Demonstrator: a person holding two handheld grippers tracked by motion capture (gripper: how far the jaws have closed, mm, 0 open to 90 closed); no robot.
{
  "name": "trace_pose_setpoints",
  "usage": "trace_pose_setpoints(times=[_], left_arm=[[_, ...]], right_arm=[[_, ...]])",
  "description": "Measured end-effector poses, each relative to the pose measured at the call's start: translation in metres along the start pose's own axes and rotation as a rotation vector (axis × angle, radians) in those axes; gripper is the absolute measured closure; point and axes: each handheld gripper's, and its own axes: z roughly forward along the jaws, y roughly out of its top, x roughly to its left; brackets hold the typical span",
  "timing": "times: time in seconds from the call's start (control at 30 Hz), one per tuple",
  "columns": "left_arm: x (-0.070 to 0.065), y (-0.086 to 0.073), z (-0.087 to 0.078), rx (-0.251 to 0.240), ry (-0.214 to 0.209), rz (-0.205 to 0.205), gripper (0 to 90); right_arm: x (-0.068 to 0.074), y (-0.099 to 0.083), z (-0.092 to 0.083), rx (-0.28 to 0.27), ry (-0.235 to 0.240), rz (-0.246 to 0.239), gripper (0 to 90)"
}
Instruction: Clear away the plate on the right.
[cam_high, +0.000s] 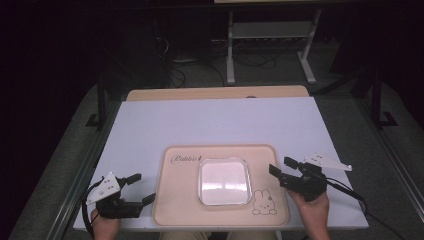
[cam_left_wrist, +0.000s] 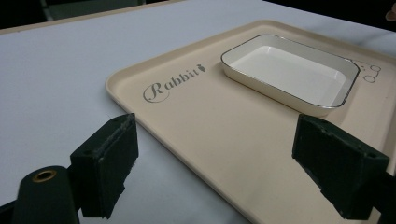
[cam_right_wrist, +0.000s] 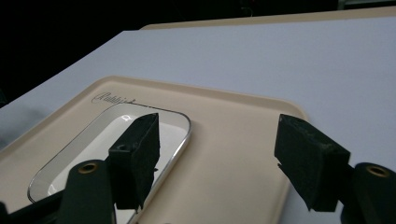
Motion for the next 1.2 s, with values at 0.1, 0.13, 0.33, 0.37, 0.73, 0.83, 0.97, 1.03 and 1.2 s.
trace_pose_setpoints(times=[0.1,0.13,0.33,0.37,0.73,0.83,0.97,1.03,1.2], left_arm=[[0.000,0.000,0.001,0.001,0.001,0.001,14.0],[0.000,0.000,0.001,0.002,0.001,0.001,14.0],[0.000,0.000,0.002,0.007,0.001,0.002,14.0],[0.001,-0.001,0.002,0.009,0.002,0.001,14.0],[0.001,-0.001,0.003,0.015,0.002,0.006,14.0],[0.000,-0.001,0.004,0.017,0.001,0.005,14.0],[0.000,-0.001,0.004,0.017,0.003,0.006,14.0],[0.000,-0.001,0.004,0.018,0.003,0.006,14.0],[0.000,-0.001,0.004,0.019,0.002,0.009,14.0]], right_arm=[[-0.007,0.000,-0.007,-0.003,-0.017,-0.023,27.9],[-0.011,0.000,-0.010,-0.011,-0.023,-0.027,27.7],[-0.023,0.001,-0.023,-0.034,-0.051,-0.075,25.6],[-0.024,0.001,-0.025,-0.035,-0.057,-0.081,25.2],[-0.038,-0.010,-0.045,-0.025,-0.108,-0.148,23.4],[-0.042,-0.014,-0.050,-0.016,-0.113,-0.146,22.4],[-0.046,-0.020,-0.057,-0.007,-0.126,-0.156,21.9],[-0.047,-0.022,-0.061,0.003,-0.132,-0.163,21.9],[-0.047,-0.027,-0.069,0.013,-0.154,-0.201,21.9]])
